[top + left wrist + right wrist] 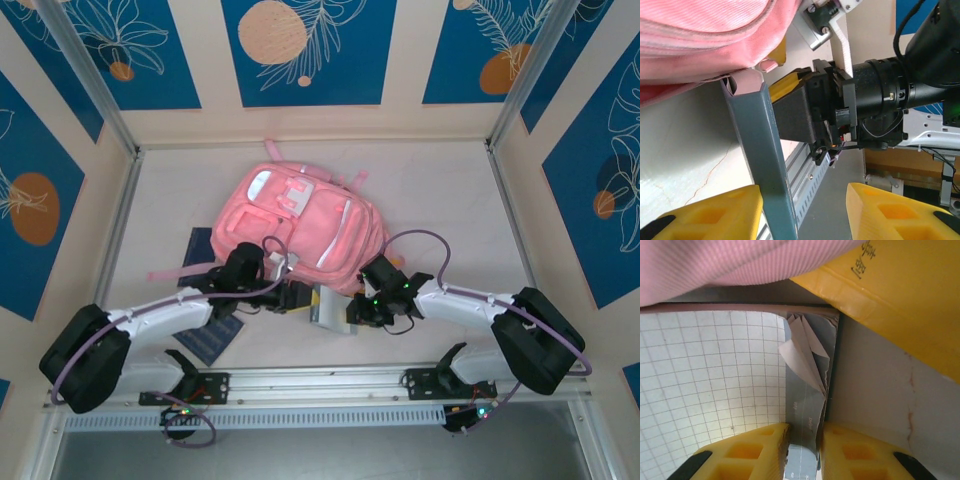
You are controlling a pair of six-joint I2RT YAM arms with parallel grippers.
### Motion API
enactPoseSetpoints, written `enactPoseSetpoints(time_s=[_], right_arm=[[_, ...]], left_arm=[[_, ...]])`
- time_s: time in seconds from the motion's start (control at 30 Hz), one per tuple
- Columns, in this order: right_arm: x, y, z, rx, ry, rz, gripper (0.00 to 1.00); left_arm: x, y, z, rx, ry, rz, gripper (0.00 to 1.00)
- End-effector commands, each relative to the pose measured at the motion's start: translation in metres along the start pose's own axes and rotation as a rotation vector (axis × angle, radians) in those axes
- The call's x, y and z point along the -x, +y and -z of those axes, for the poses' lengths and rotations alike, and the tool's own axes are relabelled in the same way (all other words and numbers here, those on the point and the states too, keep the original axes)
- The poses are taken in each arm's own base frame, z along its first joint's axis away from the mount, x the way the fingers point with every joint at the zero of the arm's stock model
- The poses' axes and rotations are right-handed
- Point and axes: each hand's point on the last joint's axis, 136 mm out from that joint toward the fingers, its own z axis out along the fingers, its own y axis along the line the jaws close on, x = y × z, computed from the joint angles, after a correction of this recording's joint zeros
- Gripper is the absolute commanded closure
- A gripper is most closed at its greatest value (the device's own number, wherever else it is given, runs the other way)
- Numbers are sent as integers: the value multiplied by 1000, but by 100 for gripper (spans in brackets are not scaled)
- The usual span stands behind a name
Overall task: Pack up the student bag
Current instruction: Pick up the book from the bottom-center of the table.
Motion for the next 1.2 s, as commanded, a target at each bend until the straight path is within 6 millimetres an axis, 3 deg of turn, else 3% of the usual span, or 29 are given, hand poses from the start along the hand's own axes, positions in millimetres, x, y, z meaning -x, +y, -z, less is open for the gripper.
enactPoseSetpoints(time_s=[0.0, 0.33, 0.5, 0.67, 0.9, 1.03, 1.17], right_arm=[[-19, -12, -15, -33, 73, 11, 76], [-19, -12, -9, -47, 65, 21, 76], [-18, -13, -8, -46, 63, 22, 75], [-17, -12, -8, -43, 61, 23, 75], [-17, -12, -9, -41, 61, 22, 73], [-17, -12, -11, -35, 63, 15, 73], [-17, -12, -11, -36, 65, 15, 73]], left_arm=[[3, -34, -9, -120, 35, -85, 52], [6, -45, -16, -134, 78, -109, 50], [-2, -21, -18, -28, 119, -83, 50], [-8, 2, -22, 47, 139, -42, 41], [-10, 9, -21, 82, 144, -50, 37], [-11, 22, -20, 137, 145, -49, 48], [-11, 29, -19, 162, 143, -49, 78]])
